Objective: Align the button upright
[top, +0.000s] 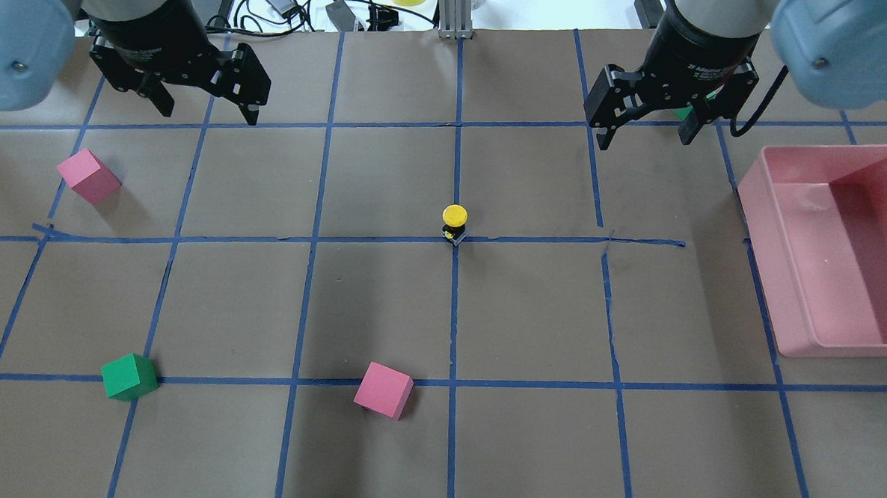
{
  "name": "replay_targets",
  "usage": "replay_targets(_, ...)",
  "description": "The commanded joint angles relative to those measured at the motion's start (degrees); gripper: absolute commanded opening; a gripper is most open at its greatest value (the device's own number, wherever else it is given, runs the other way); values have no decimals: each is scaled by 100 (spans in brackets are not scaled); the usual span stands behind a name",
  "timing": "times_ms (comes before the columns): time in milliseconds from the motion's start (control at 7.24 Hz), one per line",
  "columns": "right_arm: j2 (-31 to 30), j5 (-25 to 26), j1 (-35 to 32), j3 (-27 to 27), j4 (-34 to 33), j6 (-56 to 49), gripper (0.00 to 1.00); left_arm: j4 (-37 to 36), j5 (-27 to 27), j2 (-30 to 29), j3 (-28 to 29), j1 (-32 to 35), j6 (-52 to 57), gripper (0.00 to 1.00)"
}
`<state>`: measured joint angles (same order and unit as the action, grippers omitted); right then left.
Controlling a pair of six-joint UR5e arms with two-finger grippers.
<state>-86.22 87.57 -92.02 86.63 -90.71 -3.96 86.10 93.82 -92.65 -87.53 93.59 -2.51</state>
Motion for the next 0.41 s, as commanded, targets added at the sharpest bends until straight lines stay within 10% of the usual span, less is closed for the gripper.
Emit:
replay_targets(0, 8, 5, 0, 12, 1, 9, 100, -5, -4, 36, -124, 36, -13, 100)
replay_targets(276, 8, -4, -9, 12, 18, 61, 100, -23, -4, 28, -124, 27, -22, 100)
